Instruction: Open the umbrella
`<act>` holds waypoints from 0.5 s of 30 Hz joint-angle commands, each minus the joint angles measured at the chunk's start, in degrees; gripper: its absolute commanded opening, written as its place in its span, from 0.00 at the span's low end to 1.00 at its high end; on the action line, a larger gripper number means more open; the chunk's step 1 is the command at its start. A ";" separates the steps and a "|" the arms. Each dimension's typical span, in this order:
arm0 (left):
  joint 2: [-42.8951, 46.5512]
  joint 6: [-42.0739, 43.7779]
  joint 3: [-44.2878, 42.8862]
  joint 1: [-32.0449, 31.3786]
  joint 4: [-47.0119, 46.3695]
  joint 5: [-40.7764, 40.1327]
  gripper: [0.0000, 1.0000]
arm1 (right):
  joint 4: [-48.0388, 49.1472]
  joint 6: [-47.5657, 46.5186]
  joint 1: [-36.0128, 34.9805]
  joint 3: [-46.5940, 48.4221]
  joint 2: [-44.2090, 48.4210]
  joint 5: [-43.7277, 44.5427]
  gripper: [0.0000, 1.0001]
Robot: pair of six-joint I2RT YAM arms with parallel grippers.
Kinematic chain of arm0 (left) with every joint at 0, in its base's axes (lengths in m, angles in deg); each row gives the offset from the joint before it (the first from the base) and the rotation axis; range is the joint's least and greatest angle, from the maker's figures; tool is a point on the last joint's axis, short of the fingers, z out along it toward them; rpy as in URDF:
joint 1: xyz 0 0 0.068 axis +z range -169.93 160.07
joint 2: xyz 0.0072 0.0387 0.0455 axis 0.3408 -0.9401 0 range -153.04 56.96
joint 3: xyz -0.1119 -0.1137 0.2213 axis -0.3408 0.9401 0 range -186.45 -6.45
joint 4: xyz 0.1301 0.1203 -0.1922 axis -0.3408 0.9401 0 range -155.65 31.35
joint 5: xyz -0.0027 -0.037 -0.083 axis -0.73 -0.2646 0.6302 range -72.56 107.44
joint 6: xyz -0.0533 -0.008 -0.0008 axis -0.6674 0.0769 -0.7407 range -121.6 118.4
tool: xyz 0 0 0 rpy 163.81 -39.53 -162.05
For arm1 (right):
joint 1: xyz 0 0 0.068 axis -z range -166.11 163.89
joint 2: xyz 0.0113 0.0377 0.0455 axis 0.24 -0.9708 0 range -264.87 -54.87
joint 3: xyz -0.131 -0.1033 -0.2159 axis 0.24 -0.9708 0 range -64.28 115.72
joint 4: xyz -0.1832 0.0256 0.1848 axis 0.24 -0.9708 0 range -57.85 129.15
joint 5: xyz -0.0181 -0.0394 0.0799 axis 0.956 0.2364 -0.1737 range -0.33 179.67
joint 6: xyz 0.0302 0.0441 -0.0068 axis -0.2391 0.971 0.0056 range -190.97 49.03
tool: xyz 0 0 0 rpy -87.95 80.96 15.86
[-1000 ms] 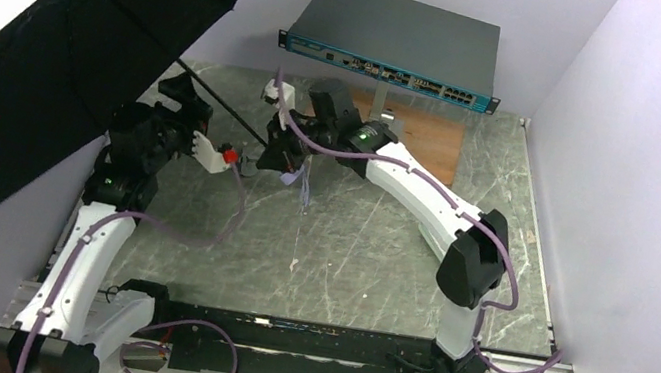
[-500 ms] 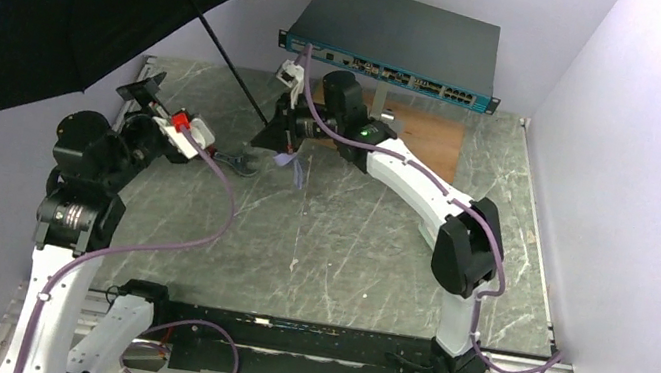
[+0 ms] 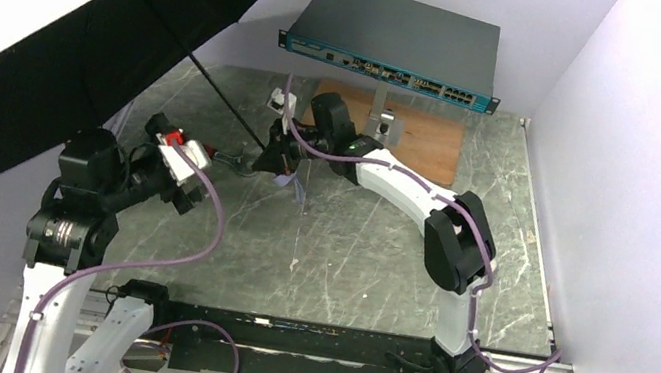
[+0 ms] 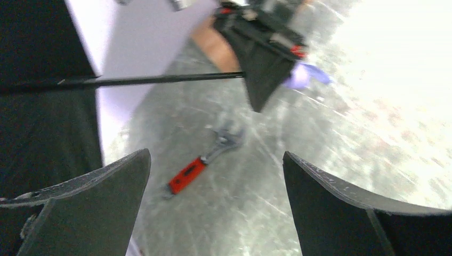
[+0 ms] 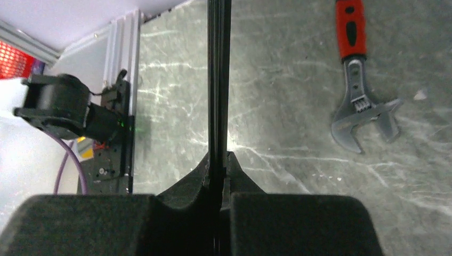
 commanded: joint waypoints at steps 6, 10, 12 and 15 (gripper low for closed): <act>-5.11 19.67 4.00 -1.22 25.11 10.15 1.00 | 15.28 -1.67 -1.73 -6.38 -2.55 2.13 0.00; -5.18 26.58 8.40 -3.51 26.65 4.24 1.00 | 17.81 -2.21 -1.90 -9.54 -3.36 4.80 0.00; -4.94 28.20 9.94 -3.65 26.15 3.45 1.00 | 17.77 -3.12 -1.98 -10.72 -3.29 5.76 0.07; -5.07 29.01 11.22 -4.14 25.59 4.50 1.00 | 17.51 -4.21 -2.15 -12.15 -2.46 6.74 0.29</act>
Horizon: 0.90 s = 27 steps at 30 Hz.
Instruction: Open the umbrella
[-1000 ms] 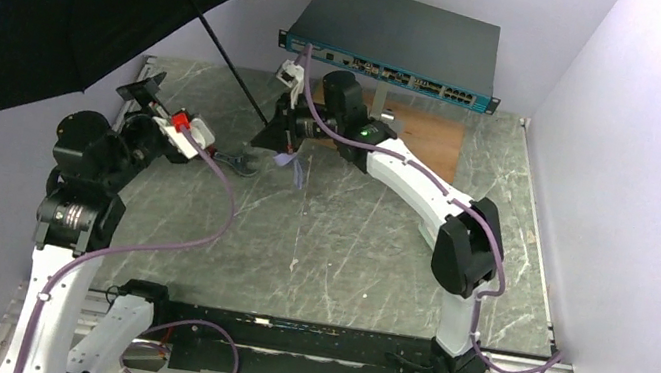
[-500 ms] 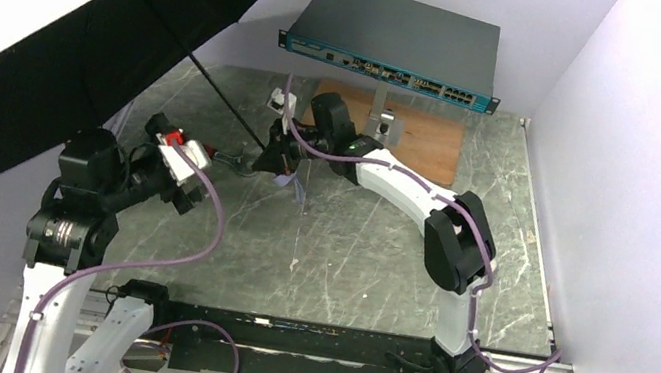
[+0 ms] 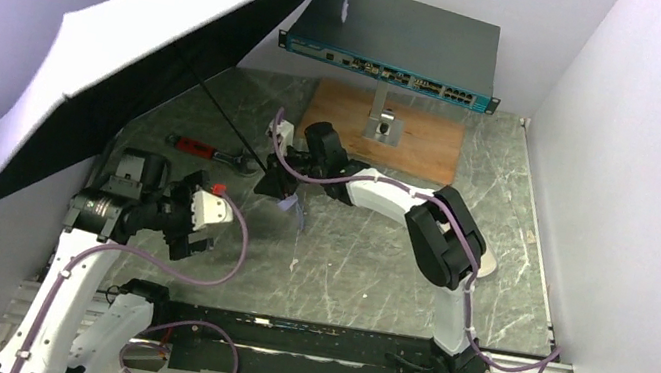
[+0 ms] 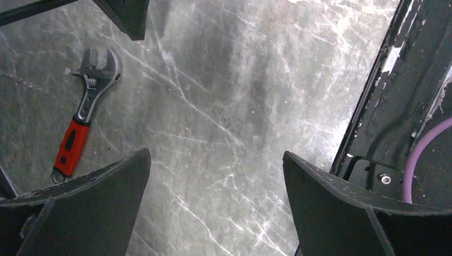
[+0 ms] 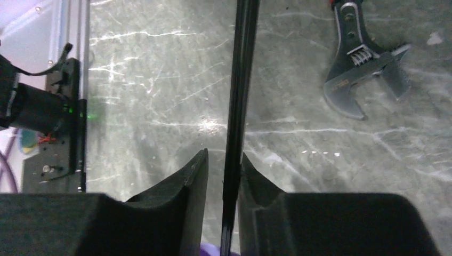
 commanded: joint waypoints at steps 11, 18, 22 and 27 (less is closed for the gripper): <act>-4.48 -2.25 6.67 -9.60 -9.60 -5.50 1.00 | 3.69 -5.50 -0.29 -4.55 7.66 5.17 0.78; -11.86 -8.70 10.43 -20.05 -19.05 -15.05 1.00 | 0.59 -7.01 3.12 -11.10 17.55 7.35 1.00; -16.82 -11.80 9.64 -23.29 -23.78 -15.65 1.00 | -2.73 -8.75 6.11 -15.42 24.52 8.43 1.00; -24.03 -22.84 4.01 -24.77 -28.07 -16.37 1.00 | -8.98 -11.90 10.72 -21.28 35.45 9.37 1.00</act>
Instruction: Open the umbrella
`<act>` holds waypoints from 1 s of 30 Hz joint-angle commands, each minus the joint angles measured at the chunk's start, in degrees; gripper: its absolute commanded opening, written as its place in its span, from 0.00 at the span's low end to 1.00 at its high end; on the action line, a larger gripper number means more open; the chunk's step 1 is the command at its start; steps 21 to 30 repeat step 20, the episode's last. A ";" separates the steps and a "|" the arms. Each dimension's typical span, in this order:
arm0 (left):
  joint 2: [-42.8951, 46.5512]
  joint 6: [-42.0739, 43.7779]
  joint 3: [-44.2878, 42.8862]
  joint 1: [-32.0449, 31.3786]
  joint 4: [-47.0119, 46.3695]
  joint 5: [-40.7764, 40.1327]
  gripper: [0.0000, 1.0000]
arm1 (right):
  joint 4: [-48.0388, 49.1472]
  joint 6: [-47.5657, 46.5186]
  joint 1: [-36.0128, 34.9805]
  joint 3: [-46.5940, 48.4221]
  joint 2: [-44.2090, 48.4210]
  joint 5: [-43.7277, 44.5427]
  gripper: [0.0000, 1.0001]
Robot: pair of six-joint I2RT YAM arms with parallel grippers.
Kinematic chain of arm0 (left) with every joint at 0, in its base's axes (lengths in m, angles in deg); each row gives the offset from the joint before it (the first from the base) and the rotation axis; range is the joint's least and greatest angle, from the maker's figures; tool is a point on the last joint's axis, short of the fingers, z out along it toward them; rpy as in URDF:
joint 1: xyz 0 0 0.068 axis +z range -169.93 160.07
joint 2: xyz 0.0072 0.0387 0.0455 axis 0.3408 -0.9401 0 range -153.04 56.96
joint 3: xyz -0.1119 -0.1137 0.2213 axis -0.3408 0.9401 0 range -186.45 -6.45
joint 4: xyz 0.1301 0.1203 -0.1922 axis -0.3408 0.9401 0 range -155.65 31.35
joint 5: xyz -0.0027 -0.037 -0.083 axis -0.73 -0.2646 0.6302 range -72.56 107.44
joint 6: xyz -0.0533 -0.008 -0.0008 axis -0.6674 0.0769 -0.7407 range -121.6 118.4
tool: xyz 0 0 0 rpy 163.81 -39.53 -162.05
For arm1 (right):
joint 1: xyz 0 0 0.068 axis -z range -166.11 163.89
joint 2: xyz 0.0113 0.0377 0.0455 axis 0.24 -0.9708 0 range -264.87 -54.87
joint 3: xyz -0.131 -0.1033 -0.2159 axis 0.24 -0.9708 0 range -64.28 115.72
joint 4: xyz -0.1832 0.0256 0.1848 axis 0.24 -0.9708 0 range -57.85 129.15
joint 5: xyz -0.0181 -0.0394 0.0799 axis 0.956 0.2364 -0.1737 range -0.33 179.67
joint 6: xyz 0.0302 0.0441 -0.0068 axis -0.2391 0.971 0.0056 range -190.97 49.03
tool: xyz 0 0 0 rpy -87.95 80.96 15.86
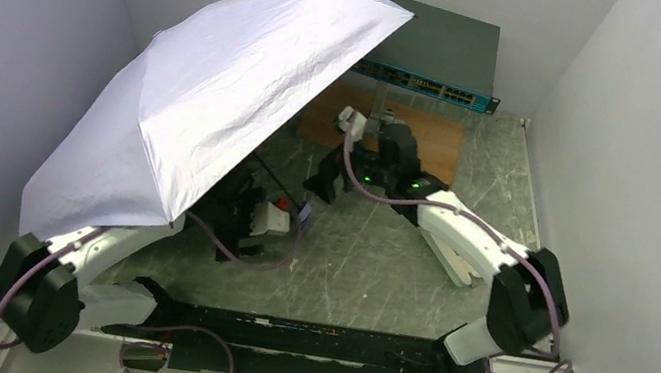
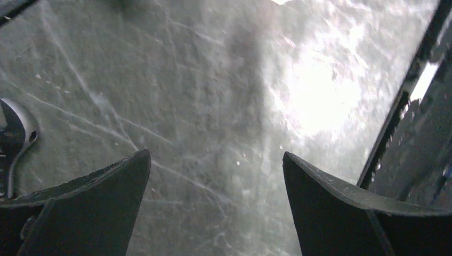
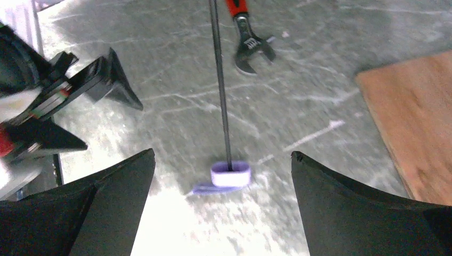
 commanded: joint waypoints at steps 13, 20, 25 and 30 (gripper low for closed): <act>-0.91 -20.09 -4.16 -0.57 -16.88 -21.38 1.00 | -18.23 -17.16 10.87 -20.08 35.62 13.90 1.00; 1.84 -18.15 -1.93 -0.62 -19.24 -24.11 1.00 | -18.24 -18.48 11.38 -22.59 38.16 17.59 1.00; 1.84 -18.15 -1.93 -0.62 -19.24 -24.11 1.00 | -18.24 -18.48 11.38 -22.59 38.16 17.59 1.00; 1.84 -18.15 -1.93 -0.62 -19.24 -24.11 1.00 | -18.24 -18.48 11.38 -22.59 38.16 17.59 1.00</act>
